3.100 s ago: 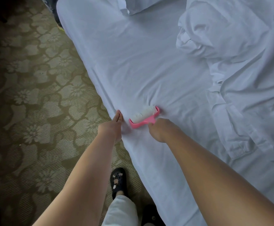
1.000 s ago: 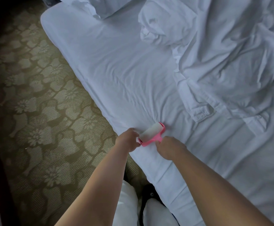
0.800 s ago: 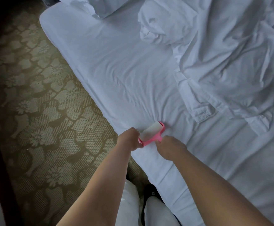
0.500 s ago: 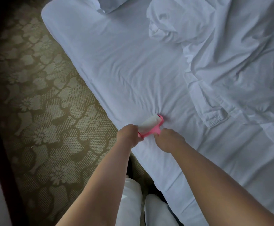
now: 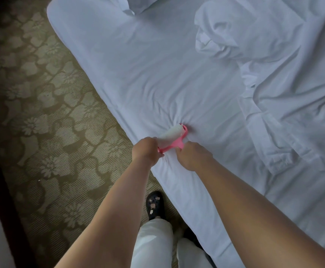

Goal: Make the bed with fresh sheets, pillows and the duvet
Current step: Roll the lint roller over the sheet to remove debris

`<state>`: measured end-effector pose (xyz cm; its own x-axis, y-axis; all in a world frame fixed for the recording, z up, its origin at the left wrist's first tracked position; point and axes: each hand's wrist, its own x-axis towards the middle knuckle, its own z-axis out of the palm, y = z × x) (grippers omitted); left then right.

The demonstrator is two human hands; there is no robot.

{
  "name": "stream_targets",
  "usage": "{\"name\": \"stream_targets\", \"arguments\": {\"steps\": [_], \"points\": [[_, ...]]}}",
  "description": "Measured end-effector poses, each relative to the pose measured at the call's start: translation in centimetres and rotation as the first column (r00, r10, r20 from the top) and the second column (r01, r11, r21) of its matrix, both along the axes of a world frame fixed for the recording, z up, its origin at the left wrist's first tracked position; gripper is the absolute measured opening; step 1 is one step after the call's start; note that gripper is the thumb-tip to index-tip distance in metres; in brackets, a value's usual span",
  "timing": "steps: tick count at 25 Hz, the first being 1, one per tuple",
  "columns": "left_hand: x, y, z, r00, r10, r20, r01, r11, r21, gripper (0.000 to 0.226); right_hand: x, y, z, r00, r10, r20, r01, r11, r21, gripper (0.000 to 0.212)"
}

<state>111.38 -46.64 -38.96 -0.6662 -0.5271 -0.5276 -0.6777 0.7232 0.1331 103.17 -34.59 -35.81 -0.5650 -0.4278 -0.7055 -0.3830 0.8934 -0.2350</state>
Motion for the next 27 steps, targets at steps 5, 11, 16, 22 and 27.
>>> {"name": "stream_targets", "arguments": {"steps": [5, 11, 16, 22, 27], "points": [[-1.4, -3.5, 0.1, 0.998, -0.047, 0.033, 0.048, 0.999, -0.022, 0.038, -0.9, -3.1, 0.1, 1.0, -0.014, 0.007, 0.014, 1.0, -0.014, 0.05], [-2.9, -9.2, -0.6, 0.999, -0.05, 0.006, 0.05, 0.998, -0.046, 0.043, -2.8, -8.9, 0.2, 1.0, -0.02, 0.002, 0.02, 1.0, -0.018, 0.048], [-3.7, -11.8, -1.2, 0.999, -0.032, -0.005, 0.032, 0.998, -0.046, 0.046, -3.5, -11.4, -0.1, 1.0, -0.03, -0.005, 0.03, 0.999, -0.034, 0.049], [-2.7, -9.3, -0.6, 1.0, 0.029, -0.01, -0.029, 0.999, 0.03, 0.049, -2.5, -9.7, 0.5, 0.999, -0.036, 0.005, 0.036, 0.999, -0.032, 0.05], [-0.9, -2.9, 0.8, 0.999, -0.029, 0.029, 0.028, 0.998, 0.056, 0.048, -0.5, -2.9, 0.9, 0.999, -0.028, 0.021, 0.028, 1.0, 0.009, 0.049]]}}
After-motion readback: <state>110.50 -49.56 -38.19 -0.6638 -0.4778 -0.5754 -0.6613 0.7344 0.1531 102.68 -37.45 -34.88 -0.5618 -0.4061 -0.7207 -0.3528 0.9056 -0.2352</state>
